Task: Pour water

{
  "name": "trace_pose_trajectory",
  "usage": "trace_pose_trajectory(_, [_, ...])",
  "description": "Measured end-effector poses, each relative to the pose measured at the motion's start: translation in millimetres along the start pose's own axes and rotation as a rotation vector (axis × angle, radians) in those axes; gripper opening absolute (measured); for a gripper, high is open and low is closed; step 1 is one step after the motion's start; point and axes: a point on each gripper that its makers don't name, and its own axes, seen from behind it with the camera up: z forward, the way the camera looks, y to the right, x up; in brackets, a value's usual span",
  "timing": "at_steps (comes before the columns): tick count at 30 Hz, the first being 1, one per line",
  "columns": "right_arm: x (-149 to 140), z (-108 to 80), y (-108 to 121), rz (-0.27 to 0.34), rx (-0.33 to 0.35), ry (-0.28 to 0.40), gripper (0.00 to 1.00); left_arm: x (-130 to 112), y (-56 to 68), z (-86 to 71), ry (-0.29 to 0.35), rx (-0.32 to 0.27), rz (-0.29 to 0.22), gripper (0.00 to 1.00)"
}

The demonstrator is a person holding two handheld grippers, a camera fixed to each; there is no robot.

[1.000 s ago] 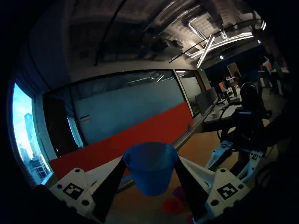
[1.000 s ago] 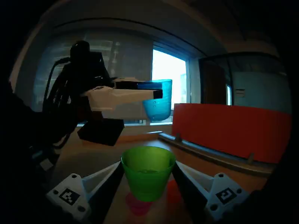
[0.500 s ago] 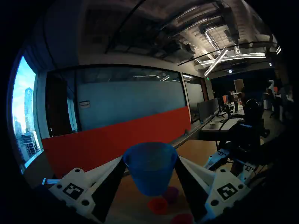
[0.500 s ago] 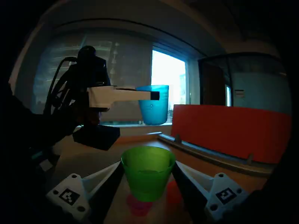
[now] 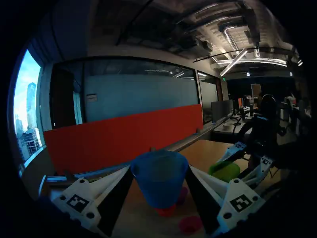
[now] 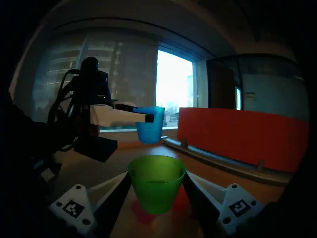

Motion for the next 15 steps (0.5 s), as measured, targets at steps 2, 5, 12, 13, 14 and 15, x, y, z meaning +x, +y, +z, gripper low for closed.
trace_pose_trajectory(2, [-1, -4.0, 3, -0.002, -0.009, -0.004, 0.90, -7, 0.2, -1.9, -0.011, -0.003, -0.006, 0.87])
trace_pose_trajectory(5, [-2, -10.8, 7, 0.001, -0.021, -0.010, 0.90, -19, -0.1, -5.5, -0.030, -0.004, -0.013, 0.87])
trace_pose_trajectory(12, [-6, -22.3, 15, 0.019, -0.038, -0.028, 0.90, -46, -0.2, -11.5, -0.080, -0.002, -0.021, 0.87])
trace_pose_trajectory(13, [-7, -23.2, 15, 0.022, -0.038, -0.031, 0.90, -49, 0.0, -11.9, -0.088, -0.004, -0.022, 0.88])
trace_pose_trajectory(14, [-7, -24.0, 15, 0.025, -0.037, -0.034, 0.90, -52, 0.2, -12.4, -0.096, -0.006, -0.024, 0.88])
trace_pose_trajectory(15, [-8, -24.8, 16, 0.027, -0.037, -0.037, 0.90, -55, -0.2, -12.8, -0.104, -0.006, -0.024, 0.88])
